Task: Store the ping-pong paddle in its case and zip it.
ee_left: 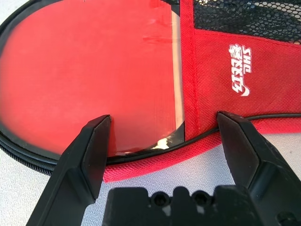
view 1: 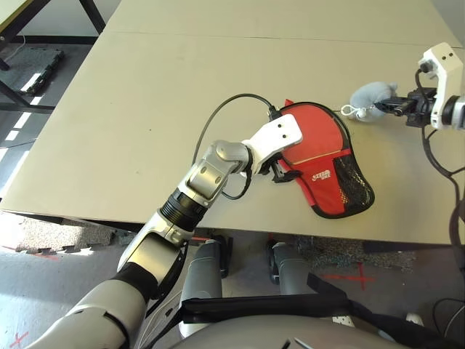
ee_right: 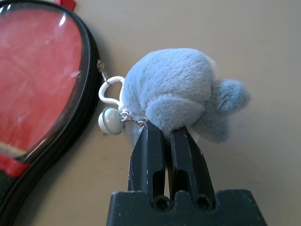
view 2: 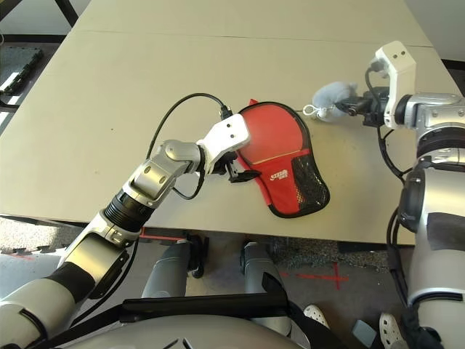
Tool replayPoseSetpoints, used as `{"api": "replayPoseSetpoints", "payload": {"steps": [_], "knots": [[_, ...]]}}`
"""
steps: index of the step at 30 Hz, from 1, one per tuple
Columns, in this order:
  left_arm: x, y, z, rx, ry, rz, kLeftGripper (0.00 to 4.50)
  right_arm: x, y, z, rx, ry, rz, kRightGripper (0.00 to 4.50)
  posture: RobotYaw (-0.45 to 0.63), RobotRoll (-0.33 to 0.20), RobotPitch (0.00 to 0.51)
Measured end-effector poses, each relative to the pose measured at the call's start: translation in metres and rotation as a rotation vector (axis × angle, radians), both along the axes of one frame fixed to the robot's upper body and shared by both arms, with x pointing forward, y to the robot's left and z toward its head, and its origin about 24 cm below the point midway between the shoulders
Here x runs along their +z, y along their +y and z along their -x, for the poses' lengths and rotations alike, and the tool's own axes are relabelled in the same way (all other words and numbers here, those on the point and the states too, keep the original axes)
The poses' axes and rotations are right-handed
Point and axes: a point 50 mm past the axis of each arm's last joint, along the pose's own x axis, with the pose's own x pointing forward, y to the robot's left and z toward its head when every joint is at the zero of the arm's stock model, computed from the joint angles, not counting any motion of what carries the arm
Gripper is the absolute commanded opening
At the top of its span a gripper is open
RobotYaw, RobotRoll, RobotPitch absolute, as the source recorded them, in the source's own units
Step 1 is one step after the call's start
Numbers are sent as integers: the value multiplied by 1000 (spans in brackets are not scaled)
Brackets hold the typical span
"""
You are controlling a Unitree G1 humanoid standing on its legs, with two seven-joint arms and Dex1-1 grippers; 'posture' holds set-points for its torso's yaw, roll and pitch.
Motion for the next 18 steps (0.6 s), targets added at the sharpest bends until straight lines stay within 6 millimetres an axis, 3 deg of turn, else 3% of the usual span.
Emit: {"api": "replayPoseSetpoints", "payload": {"steps": [18], "knots": [[-1,-2,-3,0,5,-2,4500,-7,-18,36,237,226,8,17,-162,0,230]]}}
